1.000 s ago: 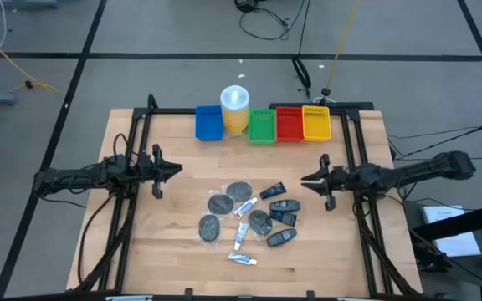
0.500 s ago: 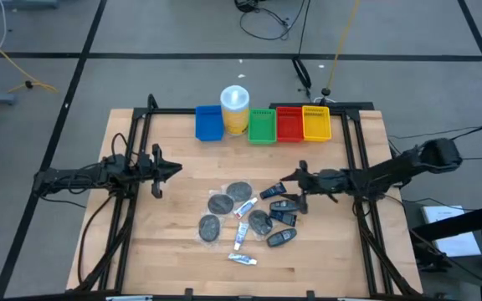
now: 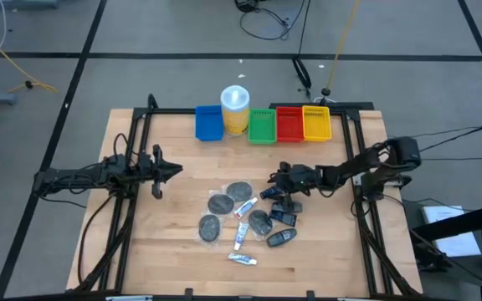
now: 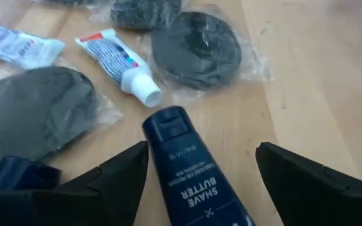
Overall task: Pick & Place Travel size toiletries
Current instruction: Put the shave cream into the yellow basket
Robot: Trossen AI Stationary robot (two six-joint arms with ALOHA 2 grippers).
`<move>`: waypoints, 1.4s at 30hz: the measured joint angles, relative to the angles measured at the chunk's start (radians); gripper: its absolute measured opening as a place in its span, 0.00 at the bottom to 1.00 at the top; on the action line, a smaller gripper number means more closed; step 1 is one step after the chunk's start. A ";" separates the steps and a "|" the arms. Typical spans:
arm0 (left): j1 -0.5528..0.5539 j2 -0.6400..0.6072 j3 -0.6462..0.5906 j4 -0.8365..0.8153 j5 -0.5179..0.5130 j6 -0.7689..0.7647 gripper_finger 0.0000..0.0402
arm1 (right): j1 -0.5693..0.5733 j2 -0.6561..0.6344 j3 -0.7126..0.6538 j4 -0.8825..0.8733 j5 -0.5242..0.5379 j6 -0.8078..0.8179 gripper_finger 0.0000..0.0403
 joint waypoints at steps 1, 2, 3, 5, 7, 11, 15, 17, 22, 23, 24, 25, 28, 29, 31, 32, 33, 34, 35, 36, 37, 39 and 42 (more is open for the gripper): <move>0.000 0.000 0.000 -0.002 0.000 -0.001 0.08 | -0.004 0.008 0.000 -0.005 -0.002 -0.002 0.69; 0.000 0.000 0.000 -0.003 0.000 -0.003 0.08 | -0.006 0.013 0.000 -0.007 -0.001 -0.005 0.68; 0.000 0.000 0.000 -0.003 0.000 -0.004 0.08 | -0.007 0.018 0.000 -0.008 0.000 -0.010 0.67; 0.000 0.000 0.000 -0.004 0.000 -0.007 0.08 | -0.012 0.027 -0.001 -0.010 0.000 -0.014 0.64; 0.000 0.000 0.000 -0.004 0.001 -0.007 0.08 | -0.014 0.028 -0.001 -0.010 0.000 -0.015 0.59; 0.000 0.000 0.000 -0.005 0.001 -0.011 0.08 | -0.017 0.028 -0.001 -0.011 0.052 0.001 0.48; 0.000 0.000 0.000 -0.006 0.002 -0.019 0.08 | -0.017 0.027 -0.001 -0.009 0.124 0.018 0.35; 0.000 0.000 0.000 -0.006 0.002 -0.020 0.08 | -0.017 0.026 -0.001 -0.003 0.162 0.042 0.29; 0.000 0.000 0.000 -0.007 0.002 -0.020 0.08 | -0.018 -0.055 0.005 -0.021 0.301 0.126 0.20; 0.000 0.000 0.000 -0.007 0.002 -0.020 0.08 | -0.018 -0.087 0.007 -0.031 0.324 0.143 0.19; 0.000 0.000 0.000 -0.007 0.000 -0.020 0.08 | -0.018 -0.120 0.010 -0.052 0.343 0.161 0.19; 0.000 0.000 0.000 -0.007 -0.001 -0.020 0.08 | -0.023 -0.154 0.015 -0.078 0.358 0.175 0.18; 0.000 0.000 0.000 -0.006 -0.007 -0.019 0.08 | -0.051 -0.268 0.041 -0.198 0.420 0.231 0.18; 0.000 0.000 0.000 -0.007 -0.008 -0.019 0.08 | -0.070 -0.305 0.058 -0.249 0.444 0.245 0.18; 0.000 0.000 0.000 -0.006 -0.009 -0.020 0.08 | -0.119 -0.379 0.097 -0.384 0.482 0.254 0.18; 0.000 0.000 0.000 -0.006 -0.009 -0.021 0.08 | -0.148 -0.407 0.121 -0.452 0.501 0.255 0.18; 0.000 0.000 0.000 -0.007 -0.009 -0.021 0.08 | -0.183 -0.429 0.146 -0.514 0.507 0.256 0.18; 0.000 0.000 0.000 -0.006 -0.009 -0.021 0.08 | -0.222 -0.447 0.171 -0.575 0.515 0.256 0.18; 0.000 0.000 0.000 -0.006 -0.009 -0.021 0.08 | -0.262 -0.461 0.195 -0.628 0.526 0.261 0.18; 0.000 0.000 0.000 -0.006 -0.009 -0.021 0.08 | -0.306 -0.467 0.216 -0.667 0.527 0.268 0.18; 0.000 0.000 0.000 -0.006 -0.009 -0.021 0.08 | -0.351 -0.468 0.236 -0.702 0.526 0.276 0.18; 0.000 0.000 0.000 -0.006 -0.009 -0.021 0.08 | -0.438 -0.466 0.254 -0.766 0.525 0.289 0.18; 0.000 0.000 0.000 -0.006 -0.010 -0.021 0.08 | -0.565 -0.442 0.256 -0.786 0.501 0.321 0.17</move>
